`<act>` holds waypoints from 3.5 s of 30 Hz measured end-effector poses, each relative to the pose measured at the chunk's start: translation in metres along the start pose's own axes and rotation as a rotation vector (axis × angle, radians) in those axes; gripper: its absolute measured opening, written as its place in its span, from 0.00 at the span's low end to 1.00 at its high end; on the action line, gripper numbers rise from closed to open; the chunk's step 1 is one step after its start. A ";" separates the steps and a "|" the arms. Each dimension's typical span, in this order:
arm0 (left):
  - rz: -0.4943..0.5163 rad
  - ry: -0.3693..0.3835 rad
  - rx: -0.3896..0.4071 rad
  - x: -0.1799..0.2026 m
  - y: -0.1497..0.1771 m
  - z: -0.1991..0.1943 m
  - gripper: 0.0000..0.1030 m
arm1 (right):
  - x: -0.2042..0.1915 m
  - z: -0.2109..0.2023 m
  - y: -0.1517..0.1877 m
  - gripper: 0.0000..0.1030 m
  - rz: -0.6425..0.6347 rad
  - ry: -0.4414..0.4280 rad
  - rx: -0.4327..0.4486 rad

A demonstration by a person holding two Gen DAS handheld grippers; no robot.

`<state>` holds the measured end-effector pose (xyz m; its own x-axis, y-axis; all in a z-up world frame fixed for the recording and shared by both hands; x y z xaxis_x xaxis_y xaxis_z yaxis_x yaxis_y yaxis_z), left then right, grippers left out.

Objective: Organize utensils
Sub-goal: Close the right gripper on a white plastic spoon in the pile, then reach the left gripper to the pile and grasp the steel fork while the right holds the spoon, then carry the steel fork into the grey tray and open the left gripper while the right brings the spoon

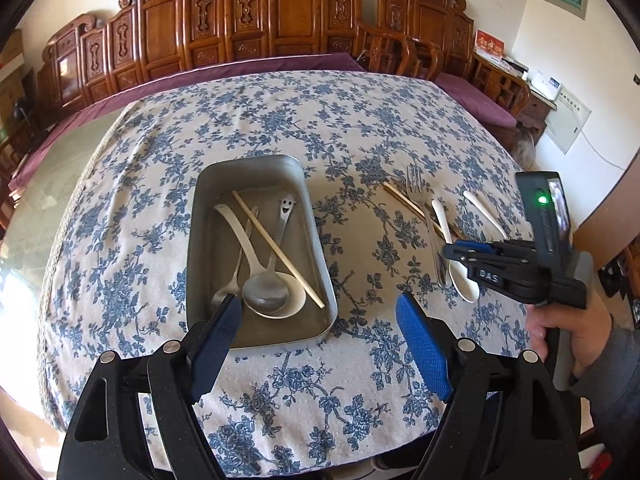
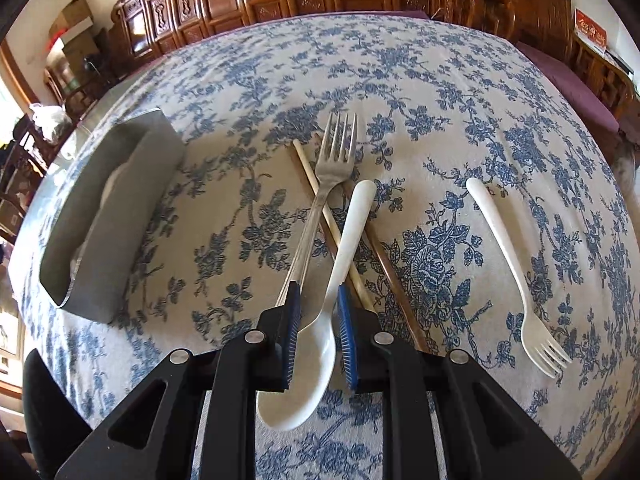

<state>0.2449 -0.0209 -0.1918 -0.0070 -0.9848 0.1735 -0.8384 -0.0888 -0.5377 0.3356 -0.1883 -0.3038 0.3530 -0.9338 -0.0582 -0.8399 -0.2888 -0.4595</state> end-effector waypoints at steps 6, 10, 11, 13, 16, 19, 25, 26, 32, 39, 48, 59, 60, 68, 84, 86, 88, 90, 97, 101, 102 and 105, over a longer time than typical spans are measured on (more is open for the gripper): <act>0.000 0.002 -0.013 0.002 0.001 0.007 0.74 | 0.001 0.002 -0.007 0.20 -0.011 0.041 -0.011; 0.008 0.006 -0.012 0.006 0.001 0.007 0.74 | 0.005 0.004 -0.001 0.10 -0.009 0.051 -0.031; 0.008 0.007 -0.012 0.006 0.001 0.007 0.74 | 0.006 0.003 0.000 0.09 -0.011 0.053 -0.032; 0.008 0.008 -0.014 0.007 0.001 0.009 0.74 | 0.005 0.003 0.001 0.09 -0.018 0.055 -0.031; 0.013 0.007 -0.020 0.010 0.001 0.012 0.74 | 0.006 0.003 0.001 0.09 -0.014 0.049 -0.029; 0.016 0.010 -0.021 0.015 0.001 0.014 0.74 | 0.005 -0.004 0.000 0.08 -0.004 0.027 -0.004; 0.030 0.014 -0.029 0.029 -0.002 0.026 0.74 | 0.006 -0.035 -0.006 0.08 -0.016 -0.021 0.065; 0.033 0.015 -0.032 0.033 -0.003 0.030 0.74 | 0.007 -0.039 -0.005 0.08 -0.018 -0.023 0.073; 0.052 0.021 -0.047 0.057 -0.008 0.050 0.74 | 0.021 -0.060 -0.001 0.08 -0.016 -0.053 0.107; 0.075 0.030 -0.077 0.087 -0.014 0.082 0.74 | 0.042 -0.062 0.009 0.08 -0.006 -0.071 0.118; 0.101 0.044 -0.151 0.121 -0.018 0.128 0.55 | 0.070 -0.051 0.021 0.08 0.018 -0.078 0.110; 0.115 0.015 -0.232 0.136 -0.029 0.174 0.33 | 0.086 -0.049 0.030 0.08 0.054 -0.088 0.113; 0.113 0.017 -0.236 0.137 -0.029 0.176 0.32 | 0.087 -0.049 0.031 0.08 0.057 -0.089 0.114; 0.103 0.020 -0.239 0.144 -0.033 0.188 0.11 | 0.087 -0.050 0.033 0.08 0.058 -0.087 0.113; 0.117 0.019 -0.178 0.123 -0.038 0.134 0.06 | 0.062 -0.072 0.019 0.08 0.038 -0.095 0.157; 0.120 0.025 -0.160 0.120 -0.040 0.123 0.06 | 0.057 -0.076 0.017 0.08 0.029 -0.094 0.163; 0.121 0.028 -0.146 0.116 -0.040 0.113 0.06 | 0.049 -0.081 0.013 0.08 0.019 -0.093 0.172; 0.117 0.034 -0.135 0.109 -0.038 0.101 0.06 | 0.043 -0.085 0.011 0.08 0.011 -0.092 0.179; 0.098 0.043 -0.096 0.088 -0.040 0.071 0.06 | 0.014 -0.095 0.000 0.08 -0.022 -0.097 0.195; 0.093 0.047 -0.062 0.075 -0.042 0.051 0.06 | -0.004 -0.097 -0.006 0.08 -0.043 -0.104 0.200; 0.092 0.049 -0.053 0.071 -0.042 0.045 0.06 | -0.008 -0.097 -0.007 0.08 -0.048 -0.106 0.201; 0.082 0.045 -0.033 0.059 -0.046 0.034 0.06 | -0.023 -0.099 -0.013 0.08 -0.065 -0.112 0.209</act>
<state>0.3017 -0.0800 -0.1845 -0.1007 -0.9807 0.1675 -0.8514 -0.0021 -0.5245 0.2979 -0.1841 -0.2083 0.4564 -0.8823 -0.1151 -0.7146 -0.2864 -0.6382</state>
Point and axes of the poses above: each gripper's, at about its wrist camera, not at the fingertips, and z roughly the way its jaws point, x to its right, y to its underside, the point moved 8 cm from there along z, roughly the way its jaws point, and after that the axes turned 12 degrees about -z, right-handed, at the moved point
